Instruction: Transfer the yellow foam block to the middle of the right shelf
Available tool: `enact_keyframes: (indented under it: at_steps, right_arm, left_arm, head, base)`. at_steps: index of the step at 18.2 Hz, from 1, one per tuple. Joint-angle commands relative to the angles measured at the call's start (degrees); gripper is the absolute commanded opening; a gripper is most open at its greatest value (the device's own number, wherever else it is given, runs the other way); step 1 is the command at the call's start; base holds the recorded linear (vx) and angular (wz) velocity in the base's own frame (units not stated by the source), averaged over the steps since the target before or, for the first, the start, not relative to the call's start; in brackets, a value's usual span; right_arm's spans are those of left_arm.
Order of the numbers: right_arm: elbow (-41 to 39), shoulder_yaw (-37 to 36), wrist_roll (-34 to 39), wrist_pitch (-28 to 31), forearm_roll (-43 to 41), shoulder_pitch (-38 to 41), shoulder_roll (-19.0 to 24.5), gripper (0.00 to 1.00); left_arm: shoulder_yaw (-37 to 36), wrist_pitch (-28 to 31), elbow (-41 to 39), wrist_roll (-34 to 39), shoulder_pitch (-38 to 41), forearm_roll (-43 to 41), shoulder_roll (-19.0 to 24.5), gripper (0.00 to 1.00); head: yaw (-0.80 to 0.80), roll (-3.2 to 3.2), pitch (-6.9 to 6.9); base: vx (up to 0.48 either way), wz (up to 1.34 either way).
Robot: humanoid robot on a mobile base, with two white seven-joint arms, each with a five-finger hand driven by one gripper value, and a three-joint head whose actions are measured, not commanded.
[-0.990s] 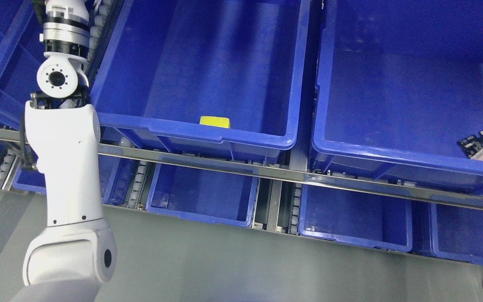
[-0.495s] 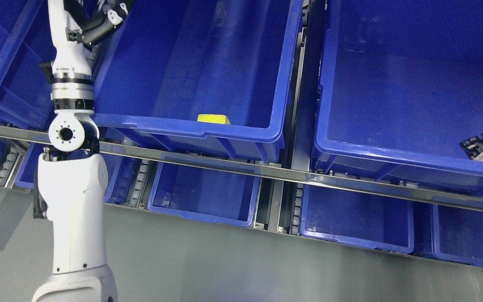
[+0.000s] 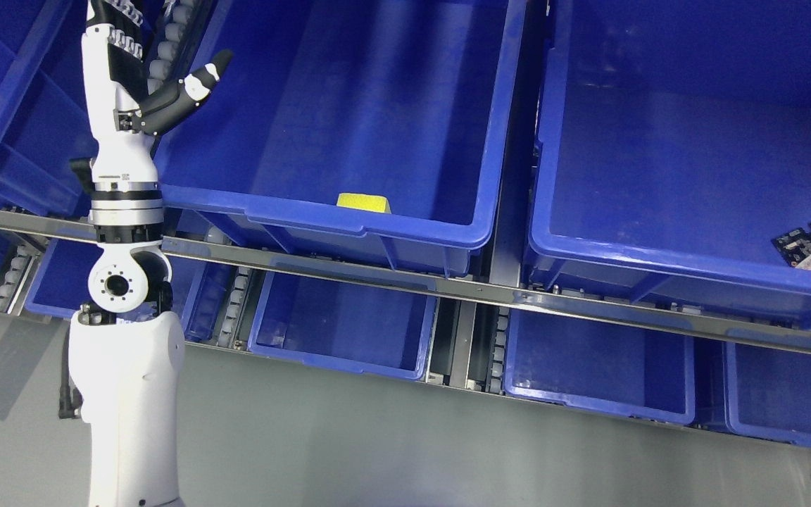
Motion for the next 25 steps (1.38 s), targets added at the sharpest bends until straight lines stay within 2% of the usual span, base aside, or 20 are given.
enact_keyframes:
  at_steps: [1,8,14,18,25]
  right_arm:
    - [-1.0,0.0,0.0,-0.1,0.2,0.1,-1.0,1.0]
    - [-1.0,0.0,0.0,0.0,0.2,0.1,-1.0,1.0]
    - [-1.0,0.0,0.0,-0.1,0.2,0.1,-1.0,1.0]
    - [-1.0,0.0,0.0,0.0,0.2,0.1,-1.0,1.0]
    - [-1.0,0.0,0.0,0.0,0.2,0.1,-1.0,1.0]
  left_arm:
    - [0.1,0.2,-6.4,0.0,-3.9,-0.3,1.0,1.0]
    - [3.1,4.1,-10.7,-0.1,-3.0,-0.3,1.0,1.0]
    - [7.4,2.8,-10.7,0.4,4.3,0.4,1.0,1.0]
    - [13.0,1.6,-10.6,0.2,8.8,5.2,1.0,1.0]
    - [12.5,1.6,-9.5,-0.1,13.6,13.1,1.0,1.0]
  head:
    - [0.0,0.0,0.0]
    - [0.0,0.0,0.0]
    - [0.0,0.0,0.0]
    - [0.0,0.0,0.0]
    - [0.0,0.0,0.0]
  base:
    - [0.0,0.0]
    - [0.0,0.0]
    - [0.0,0.0]
    - [0.0,0.0]
    - [0.0,0.0]
